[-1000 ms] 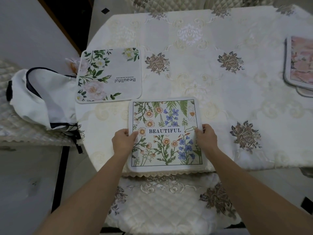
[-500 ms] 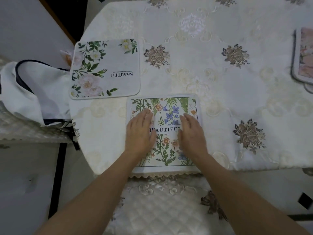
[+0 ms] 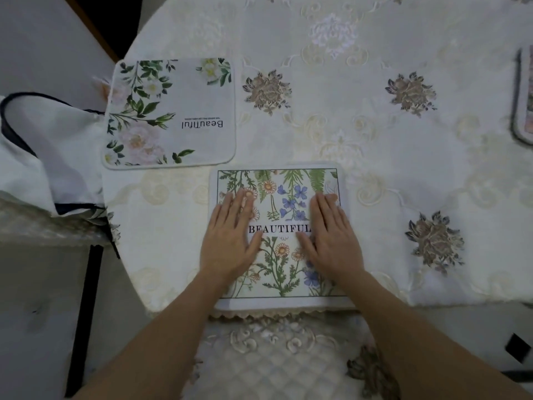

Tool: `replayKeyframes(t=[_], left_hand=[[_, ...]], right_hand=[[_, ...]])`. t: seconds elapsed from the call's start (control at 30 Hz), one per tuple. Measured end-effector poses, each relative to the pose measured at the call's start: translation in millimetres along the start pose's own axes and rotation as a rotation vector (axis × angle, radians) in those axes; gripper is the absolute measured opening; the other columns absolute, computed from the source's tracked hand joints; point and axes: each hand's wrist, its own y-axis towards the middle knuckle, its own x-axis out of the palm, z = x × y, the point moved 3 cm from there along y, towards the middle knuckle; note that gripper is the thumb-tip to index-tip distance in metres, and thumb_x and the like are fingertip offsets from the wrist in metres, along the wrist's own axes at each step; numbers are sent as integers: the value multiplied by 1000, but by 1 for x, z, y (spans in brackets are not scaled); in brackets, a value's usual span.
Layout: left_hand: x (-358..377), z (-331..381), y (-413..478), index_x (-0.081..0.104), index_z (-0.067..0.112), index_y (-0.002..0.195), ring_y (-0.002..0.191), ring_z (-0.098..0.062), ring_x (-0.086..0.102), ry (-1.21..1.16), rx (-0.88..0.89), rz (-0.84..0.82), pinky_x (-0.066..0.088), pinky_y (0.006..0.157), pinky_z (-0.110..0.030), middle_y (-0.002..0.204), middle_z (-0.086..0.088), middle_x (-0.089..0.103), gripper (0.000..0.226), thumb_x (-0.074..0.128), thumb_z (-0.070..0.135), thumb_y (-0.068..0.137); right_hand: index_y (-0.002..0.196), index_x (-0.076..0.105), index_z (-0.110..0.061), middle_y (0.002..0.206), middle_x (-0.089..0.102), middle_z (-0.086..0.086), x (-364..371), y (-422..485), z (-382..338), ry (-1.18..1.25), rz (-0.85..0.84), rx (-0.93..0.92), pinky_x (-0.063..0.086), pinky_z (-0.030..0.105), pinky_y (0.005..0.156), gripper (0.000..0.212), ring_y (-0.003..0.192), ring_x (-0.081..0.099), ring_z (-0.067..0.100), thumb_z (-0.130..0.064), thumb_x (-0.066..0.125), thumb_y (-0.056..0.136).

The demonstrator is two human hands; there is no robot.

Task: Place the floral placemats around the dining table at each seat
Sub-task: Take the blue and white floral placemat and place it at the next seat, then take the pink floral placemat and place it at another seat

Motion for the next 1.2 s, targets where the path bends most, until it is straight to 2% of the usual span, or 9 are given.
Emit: replayKeyframes(t=[0.17, 0.23, 0.3, 0.37, 0.43, 0.6, 0.87, 1.03, 1.2], left_hand=[[-10, -8, -6, -3, 29, 158, 153, -17, -12, -13, -6, -19, 5, 125, -41, 167, 1, -7, 71, 25, 58, 100], [-20, -6, -10, -1, 32, 158, 154, -17, -7, -31, -27, 0, 6, 125, -43, 167, 2, 0, 69, 24, 59, 100], [-33, -1, -13, 6, 31, 158, 154, -19, 5, -35, -45, 33, 9, 125, -44, 166, 0, 14, 68, 24, 58, 98], [-47, 12, -13, 19, 26, 157, 152, -22, 16, -18, -29, 62, 12, 124, -44, 163, -2, 25, 69, 27, 57, 96], [-59, 27, -14, 29, 23, 155, 150, -24, 23, -1, 24, 109, 17, 124, -46, 161, -4, 31, 68, 34, 55, 95], [-85, 57, -22, 41, 21, 150, 142, -27, 39, 8, 91, 212, 30, 116, -52, 153, -4, 44, 67, 47, 50, 90], [-105, 89, -40, 47, 21, 146, 138, -27, 45, 61, 141, 275, 32, 115, -51, 148, -4, 51, 66, 46, 53, 88], [-117, 96, -38, 50, 21, 144, 134, -27, 49, 117, 190, 299, 33, 114, -51, 143, -6, 56, 66, 46, 54, 87], [-129, 114, -27, 52, 22, 141, 131, -27, 51, 115, 285, 308, 34, 114, -52, 139, -4, 59, 64, 45, 55, 87]], right_hand=[[159, 6, -10, 166, 2, 9, -5, 2, -1, 30, -51, -5, 2, 37, 124, 75, 154, -4, 23, -56, 22, 102], [159, 9, -13, 166, 6, 9, -16, 2, 0, 17, -60, -22, 2, 37, 123, 71, 154, 1, 25, -53, 25, 102], [156, 23, -12, 163, 23, 12, -34, 0, -1, 2, -20, -31, 13, 39, 122, 67, 151, 18, 28, -47, 30, 99], [150, 39, -9, 155, 40, 16, -54, -5, -1, 29, 32, -29, 31, 45, 118, 64, 144, 35, 32, -42, 37, 95], [147, 45, -9, 150, 47, 17, -69, -13, 1, 27, 75, -31, 37, 47, 114, 62, 139, 42, 34, -40, 41, 94], [144, 49, -12, 147, 50, 13, -92, -30, 1, -6, 123, -30, 39, 47, 109, 56, 137, 44, 34, -35, 51, 93], [140, 53, -11, 144, 53, 14, -109, -45, -7, -46, 218, -129, 42, 51, 108, 55, 134, 47, 36, -28, 66, 88], [140, 54, -13, 144, 53, 13, -123, -54, -9, -92, 255, -173, 41, 52, 108, 56, 134, 48, 35, -28, 66, 88], [140, 53, -14, 143, 54, 13, -142, -67, 2, -127, 313, -51, 41, 51, 108, 53, 133, 49, 35, -30, 58, 90]])
